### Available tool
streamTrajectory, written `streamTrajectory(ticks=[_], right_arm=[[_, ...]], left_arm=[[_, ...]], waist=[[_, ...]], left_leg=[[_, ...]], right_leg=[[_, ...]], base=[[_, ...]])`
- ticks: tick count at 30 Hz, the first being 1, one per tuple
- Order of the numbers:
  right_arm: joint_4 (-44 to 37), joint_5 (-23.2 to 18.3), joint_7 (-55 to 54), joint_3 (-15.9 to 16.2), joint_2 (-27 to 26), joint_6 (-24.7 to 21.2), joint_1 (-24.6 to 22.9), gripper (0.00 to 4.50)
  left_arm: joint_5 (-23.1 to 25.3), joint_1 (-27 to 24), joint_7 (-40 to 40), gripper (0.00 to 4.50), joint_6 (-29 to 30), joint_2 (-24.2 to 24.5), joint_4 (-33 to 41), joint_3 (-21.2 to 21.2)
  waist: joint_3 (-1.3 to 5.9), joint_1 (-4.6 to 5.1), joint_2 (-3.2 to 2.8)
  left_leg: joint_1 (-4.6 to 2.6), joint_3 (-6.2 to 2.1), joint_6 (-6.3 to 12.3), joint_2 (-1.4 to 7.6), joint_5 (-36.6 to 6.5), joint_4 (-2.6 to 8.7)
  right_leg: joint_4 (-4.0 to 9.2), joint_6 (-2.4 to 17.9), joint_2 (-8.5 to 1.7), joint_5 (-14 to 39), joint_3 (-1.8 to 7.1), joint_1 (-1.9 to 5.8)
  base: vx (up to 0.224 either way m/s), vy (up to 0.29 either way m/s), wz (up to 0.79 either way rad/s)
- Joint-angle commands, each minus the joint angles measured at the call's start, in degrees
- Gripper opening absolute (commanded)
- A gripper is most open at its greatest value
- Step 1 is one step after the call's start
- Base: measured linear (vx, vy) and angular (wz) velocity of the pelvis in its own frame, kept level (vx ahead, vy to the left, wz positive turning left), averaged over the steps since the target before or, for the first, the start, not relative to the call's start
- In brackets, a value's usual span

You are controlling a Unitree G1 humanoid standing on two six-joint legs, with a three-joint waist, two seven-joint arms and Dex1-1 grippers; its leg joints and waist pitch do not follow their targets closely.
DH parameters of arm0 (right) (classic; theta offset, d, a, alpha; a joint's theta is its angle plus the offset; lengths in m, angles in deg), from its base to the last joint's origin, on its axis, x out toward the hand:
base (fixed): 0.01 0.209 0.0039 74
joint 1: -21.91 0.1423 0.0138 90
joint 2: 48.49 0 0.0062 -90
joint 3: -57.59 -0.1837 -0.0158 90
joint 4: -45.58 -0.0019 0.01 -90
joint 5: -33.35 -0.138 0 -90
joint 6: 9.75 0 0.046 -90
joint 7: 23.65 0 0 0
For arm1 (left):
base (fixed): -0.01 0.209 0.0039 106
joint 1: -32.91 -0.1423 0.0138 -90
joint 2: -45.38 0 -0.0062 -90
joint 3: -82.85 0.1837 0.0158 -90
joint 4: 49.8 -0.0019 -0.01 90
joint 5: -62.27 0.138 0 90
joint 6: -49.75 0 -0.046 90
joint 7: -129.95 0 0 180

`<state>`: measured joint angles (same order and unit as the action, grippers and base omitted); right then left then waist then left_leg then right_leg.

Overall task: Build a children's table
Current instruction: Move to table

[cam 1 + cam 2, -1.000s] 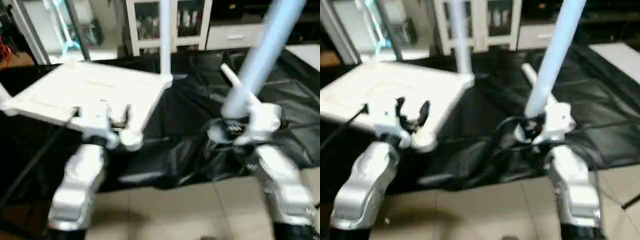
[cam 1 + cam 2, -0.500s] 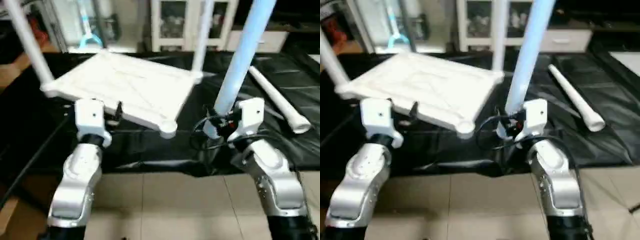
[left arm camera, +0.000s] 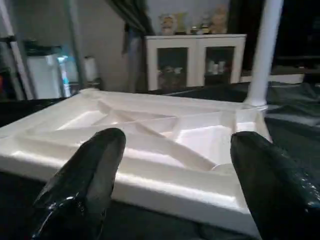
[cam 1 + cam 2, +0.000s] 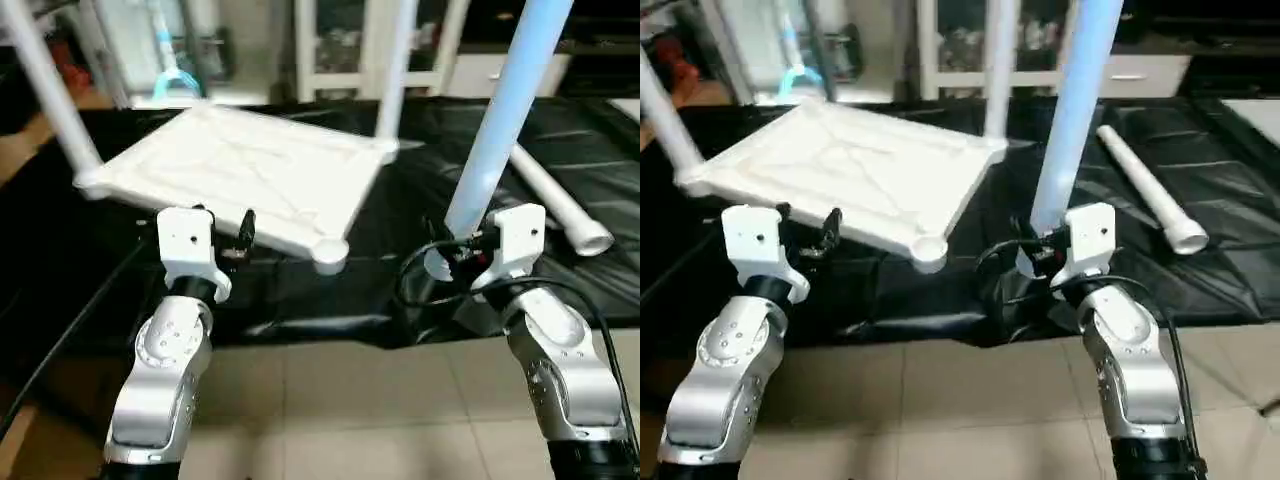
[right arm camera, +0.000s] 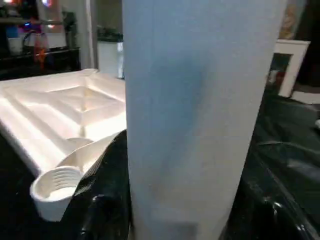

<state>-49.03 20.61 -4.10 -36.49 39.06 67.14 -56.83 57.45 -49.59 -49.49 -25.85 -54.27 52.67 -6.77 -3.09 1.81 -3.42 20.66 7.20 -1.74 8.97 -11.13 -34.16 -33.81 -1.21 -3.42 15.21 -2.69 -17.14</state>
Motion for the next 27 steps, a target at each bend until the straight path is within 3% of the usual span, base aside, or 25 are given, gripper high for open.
streamTrajectory(ticks=[1, 2, 3, 4, 6, 7, 9, 10, 11, 12, 13, 14, 15, 16, 17, 18, 19, 20, 21, 22, 23, 24, 25, 26, 27], right_arm=[[0.3, -0.3, 0.9, -0.7, 0.0, 0.8, 0.7, 1.86], [0.3, -0.3, 1.0, -0.7, 0.0, 0.9, 0.7, 1.86], [0.3, -0.3, 1.1, -0.6, 0.0, 0.9, 0.7, 1.86], [0.3, -0.4, 1.2, -0.7, 0.0, 0.8, 0.7, 1.86], [0.4, -0.7, 1.3, -0.6, 0.2, 0.8, 0.7, 1.86], [0.4, -0.8, 1.3, -0.6, 0.3, 0.8, 0.7, 1.86], [0.4, -0.9, 1.4, -0.6, 0.4, 0.9, 0.7, 1.86], [0.5, -1.0, 1.5, -0.6, 0.5, 1.0, 0.8, 1.86], [0.5, -1.1, 1.6, -0.6, 0.5, 1.0, 0.9, 1.86], [0.6, -1.1, 1.8, -0.6, 0.6, 1.0, 0.8, 1.86], [0.6, -1.1, 1.9, -0.7, 0.6, 1.1, 0.8, 1.86], [0.6, -1.1, 2.1, -0.7, 0.6, 1.0, 0.9, 1.86], [0.6, -1.1, 2.1, -0.8, 0.7, 1.0, 0.9, 1.86], [0.6, -1.2, 2.2, -0.7, 0.7, 1.0, 0.9, 1.86], [0.7, -1.2, 2.3, -0.7, 0.7, 1.1, 0.9, 1.86], [0.7, -1.2, 2.3, -0.7, 0.7, 1.1, 1.0, 1.86], [0.8, -1.3, 2.5, -0.6, 0.8, 1.1, 1.1, 1.86], [0.8, -1.3, 2.5, -0.6, 0.8, 1.1, 1.1, 1.86], [0.8, -1.7, 2.9, -0.5, 0.8, 0.9, 1.1, 1.86], [0.7, -1.6, 3.2, -0.3, 0.9, 0.5, 1.2, 1.86], [0.6, -1.8, 3.3, -0.3, 0.8, 0.2, 1.2, 1.86], [0.7, -1.4, 3.2, -0.1, 1.0, 0.3, 1.3, 1.86], [0.7, -1.3, 3.2, -0.1, 1.0, 0.4, 1.3, 1.86], [0.9, -0.9, 3.6, 0.3, 1.3, 0.6, 1.4, 1.86], [1.0, -0.4, 3.5, 0.3, 1.3, 1.2, 1.4, 1.86]], left_arm=[[0.0, 0.3, 0.6, 3.79, -0.6, 0.0, -0.6, 0.3], [0.0, 0.2, 0.7, 3.79, -0.6, 0.0, -0.6, 0.4], [0.0, 0.2, 0.7, 3.79, -0.7, 0.0, -0.6, 0.4], [0.1, 0.1, 0.7, 3.79, -0.7, -0.1, -0.6, 0.4], [0.3, 0.1, 0.9, 3.79, -0.7, -0.3, -0.7, 0.3], [0.3, 0.1, 0.9, 3.79, -0.7, -0.4, -0.7, 0.3], [0.4, -0.1, 1.0, 3.79, -0.8, -0.5, -0.7, 0.4], [0.4, -0.1, 1.0, 3.79, -0.8, -0.6, -0.7, 0.5], [0.4, -0.2, 1.0, 3.79, -0.9, -0.6, -0.8, 0.6], [0.5, -0.2, 1.0, 3.79, -0.9, -0.7, -0.8, 0.7], [0.6, -0.3, 1.0, 3.79, -1.0, -0.8, -0.8, 0.7], [0.6, -0.3, 1.0, 3.79, -1.0, -0.8, -0.9, 0.8], [0.7, -0.3, 1.0, 3.79, -1.1, -0.9, -0.9, 0.9], [0.7, -0.4, 1.1, 3.79, -1.1, -0.9, -0.8, 1.1], [0.8, -0.5, 1.2, 3.79, -1.1, -0.9, -0.8, 1.2], [0.9, -0.5, 1.3, 3.79, -1.2, -0.9, -0.8, 1.3], [1.0, -0.5, 1.3, 3.79, -1.2, -0.9, -0.9, 1.4], [1.0, -0.5, 1.3, 3.79, -1.2, -0.9, -0.9, 1.4], [1.0, -0.4, 1.3, 3.79, -1.2, -0.9, -1.0, 1.4], [1.1, -0.5, 1.3, 3.79, -1.2, -0.9, -0.9, 1.3], [1.2, -0.6, 1.3, 3.79, -1.2, -0.9, -0.8, 1.3], [1.2, -0.7, 1.3, 3.79, -1.2, -0.9, -0.7, 1.3], [1.2, -0.7, 1.3, 3.79, -1.2, -0.9, -0.7, 1.3], [1.3, -0.7, 1.4, 3.79, -1.2, -1.0, -0.6, 1.2], [1.3, -0.9, 1.4, 3.79, -1.1, -1.0, -0.5, 1.2]], waist=[[2.69, 0.93, 0.06], [3.25, 1.22, -0.06], [3.52, 1.62, 0.22], [3.68, 1.74, 0.23], [4.09, 1.83, 0.3], [4.49, 1.71, 0.18], [5.0, 1.71, 0.01], [5.22, 2.11, -0.31], [5.15, 2.97, -0.4], [5.41, 3.58, -0.21], [5.31, 4.35, 0.52], [4.7, 3.83, 1.65], [4.39, 2.54, 3.0], [5.13, -0.96, 3.9], [3.73, -1.64, 3.73], [3.62, -1.5, 4.2], [3.36, -1.55, 2.82], [3.39, -1.54, 0.13], [2.86, -0.84, -1.25], [1.69, 1.91, -1.89], [4.35, 2.84, -2.97], [4.34, 4.01, -2.95], [4.44, 4.29, -1.71], [3.7, 4.73, -0.58], [3.61, 4.87, 0.23]], left_leg=[[-1.53, -1.6, -0.46, 2.66, -34.3, 5.72], [-1.43, -1.24, 1.41, 2.59, -29.1, 5.69], [-0.91, -0.85, 3.53, 2.33, -24.1, 5.41], [-0.97, -0.3, 5.61, 2.04, -19.9, 4.94], [-0.49, 0.07, 7.73, 1.57, -14.5, 4.22], [-0.36, 0.17, 9.95, 1.25, -9.1, 3.69], [-1.5, -0.61, 15.0, 1.34, -1.2, 3.1], [-3.88, -2.07, 20.36, 2.35, 4.1, 2.76], [-7.3, -4.24, 26.4, 4.4, 7.5, 2.34], [-9.24, -5.58, 28.92, 5.5, 9.5, 1.97], [-11.63, -8.32, 33.0, 7.99, 13.3, 1.95], [-9.28, -7.23, 32.2, 6.6, 10.7, 1.77], [-4.73, -3.77, 27.98, 2.43, 6.2, 0.04], [5.02, 0.56, 20.59, -5.37, -5.1, -7.31], [6.85, -1.51, 13.1, -2.29, -4.6, -8.97], [7.73, -1.54, 10.3, -2.27, -3.5, -8.94], [6.47, -1.51, 7.89, -1.32, 0.4, -5.32], [3.73, -1.26, 7.86, 0.29, 2.1, -0.93], [1.18, -1.53, 7.02, 1.42, -0.8, 0.97], [-1.23, -6.16, 8.33, 4.59, -19.6, 4.6], [-8.14, -10.26, 13.57, 7.71, -25.9, 4.76], [-6.93, -14.5, 29.87, 3.7, -15.6, 4.28], [-7.52, -16.05, 34.44, 3.48, -9.9, 3.74], [-5.67, -16.99, 35.85, 1.96, -6.0, 4.58], [-4.74, -17.39, 34.22, 0.51, -5.5, 5.17]], right_leg=[[5.83, 6.8, -2.79, 23.2, 0.97, 1.21], [5.72, 8.5, -2.74, 17.7, 1.09, 1.98], [5.55, 10.0, -2.6, 13.0, 1.11, 2.8], [5.59, 11.1, -2.72, 10.3, 1.18, 3.22], [5.54, 11.7, -2.69, 7.5, 1.21, 4.18], [5.32, 11.6, -2.38, 4.2, 1.01, 4.79], [3.85, 10.4, -1.26, -2.3, 0.28, 4.43], [1.98, 8.8, -0.57, -5.1, -0.56, 2.65], [-0.16, 6.9, -0.74, -3.6, -1.09, -1.05], [-1.32, 5.6, -1.15, -1.8, -1.02, -3.17], [-3.78, 1.7, -2.59, 2.6, 0.11, -6.81], [-2.88, 0.0, -4.26, 1.6, 1.91, -5.81], [0.11, 0.3, -5.11, -2.9, 3.37, -1.41], [3.23, 3.0, -8.25, -12.0, 10.33, 8.56], [4.1, 7.4, -10.08, -14.7, 10.22, 7.69], [3.71, 8.4, -8.6, -14.5, 8.97, 8.18], [4.31, 9.7, -5.93, -6.7, 5.59, 7.06], [5.44, 9.5, -3.96, 5.3, 2.41, 6.29], [5.74, 8.7, -2.88, 10.6, 0.78, 5.32], [0.76, 6.7, 1.14, 14.8, -1.4, 2.52], [-5.27, 4.8, 0.71, 11.4, -0.75, -2.14], [-7.59, -0.2, 1.65, 10.4, -1.85, -2.66], [-8.2, -2.0, 1.32, 10.1, -1.03, -4.36], [-8.42, -3.3, 0.76, 8.8, 0.77, -4.39], [-7.08, -3.4, 0.1, 7.5, 1.96, -3.82]], base=[[0.093, 0.048, -0.11], [0.111, 0.04, -0.05], [0.118, 0.029, 0.02], [0.118, 0.029, 0.02], [0.129, 0.015, 0.03], [0.132, 0.011, 0.03], [0.141, 0.004, 0.04], [0.144, 0.0, 0.04], [0.139, -0.024, 0.07], [0.099, -0.061, 0.02], [0.099, -0.061, 0.02], [0.015, -0.093, -0.14], [0.042, -0.051, 0.06], [0.042, -0.051, 0.06], [0.1, -0.009, 0.14], [0.075, -0.016, -0.1], [0.075, -0.016, -0.1], [0.096, 0.016, -0.02], [0.113, 0.054, -0.02], [0.113, 0.054, -0.02], [0.124, 0.039, -0.07], [0.111, 0.035, 0.2], [0.111, 0.035, 0.2], [0.071, 0.018, 0.32], [0.0, 0.0, 0.0]])
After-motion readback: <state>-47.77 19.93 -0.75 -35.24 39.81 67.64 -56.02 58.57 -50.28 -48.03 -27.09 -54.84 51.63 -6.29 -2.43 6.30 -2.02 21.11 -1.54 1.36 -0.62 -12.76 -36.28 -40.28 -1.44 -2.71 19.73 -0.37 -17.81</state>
